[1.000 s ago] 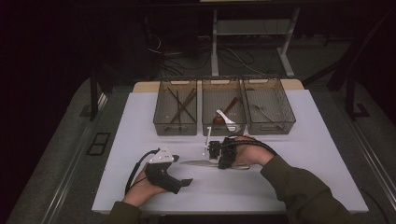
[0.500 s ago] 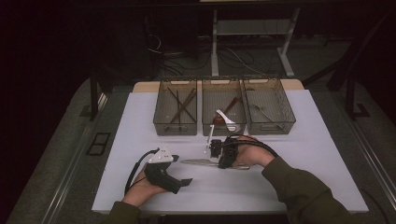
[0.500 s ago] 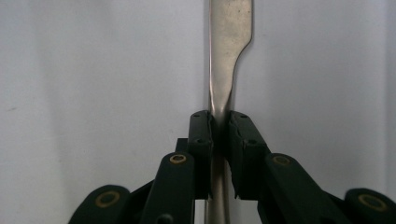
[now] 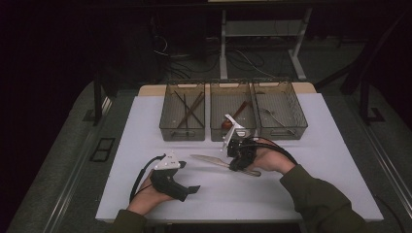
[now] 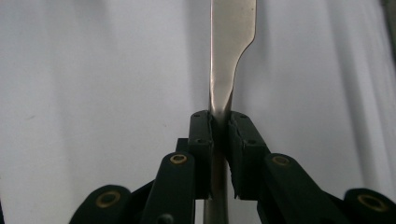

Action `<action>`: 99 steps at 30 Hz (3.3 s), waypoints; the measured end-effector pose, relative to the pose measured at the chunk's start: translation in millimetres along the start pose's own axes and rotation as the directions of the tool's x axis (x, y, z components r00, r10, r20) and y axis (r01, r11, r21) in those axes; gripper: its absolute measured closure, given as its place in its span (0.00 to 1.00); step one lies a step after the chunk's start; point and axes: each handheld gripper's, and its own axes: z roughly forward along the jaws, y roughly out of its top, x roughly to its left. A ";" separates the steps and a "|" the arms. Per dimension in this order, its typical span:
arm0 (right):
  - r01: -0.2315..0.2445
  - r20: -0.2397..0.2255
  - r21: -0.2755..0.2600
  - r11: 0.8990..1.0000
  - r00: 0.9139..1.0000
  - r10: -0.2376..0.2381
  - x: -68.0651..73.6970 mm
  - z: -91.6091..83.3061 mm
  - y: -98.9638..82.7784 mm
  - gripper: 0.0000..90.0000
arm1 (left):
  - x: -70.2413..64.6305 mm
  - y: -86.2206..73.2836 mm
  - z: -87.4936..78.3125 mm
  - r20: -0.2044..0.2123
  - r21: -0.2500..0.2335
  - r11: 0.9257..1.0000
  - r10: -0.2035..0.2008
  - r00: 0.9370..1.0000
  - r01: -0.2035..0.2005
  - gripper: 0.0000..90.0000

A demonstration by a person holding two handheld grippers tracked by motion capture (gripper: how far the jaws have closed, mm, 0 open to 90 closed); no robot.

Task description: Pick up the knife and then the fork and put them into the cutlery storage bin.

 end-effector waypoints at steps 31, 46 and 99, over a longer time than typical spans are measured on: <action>-0.281 -0.041 -0.467 0.838 0.954 0.297 -25.6 -43.5 -80.2 0.89 | 1.1 -0.2 -1.3 -0.008 -0.013 1.000 -0.009 1.000 0.009 0.00; -0.328 -0.082 -0.630 0.704 0.929 0.360 -32.3 -69.3 -104.8 0.89 | 2.4 -0.7 -1.0 -0.012 -0.016 1.000 -0.013 1.000 0.012 0.00; -0.399 0.082 -0.743 0.537 0.742 0.665 -113.4 -127.8 -159.5 0.89 | 3.7 -0.7 0.1 -0.010 -0.018 1.000 -0.021 1.000 0.021 0.00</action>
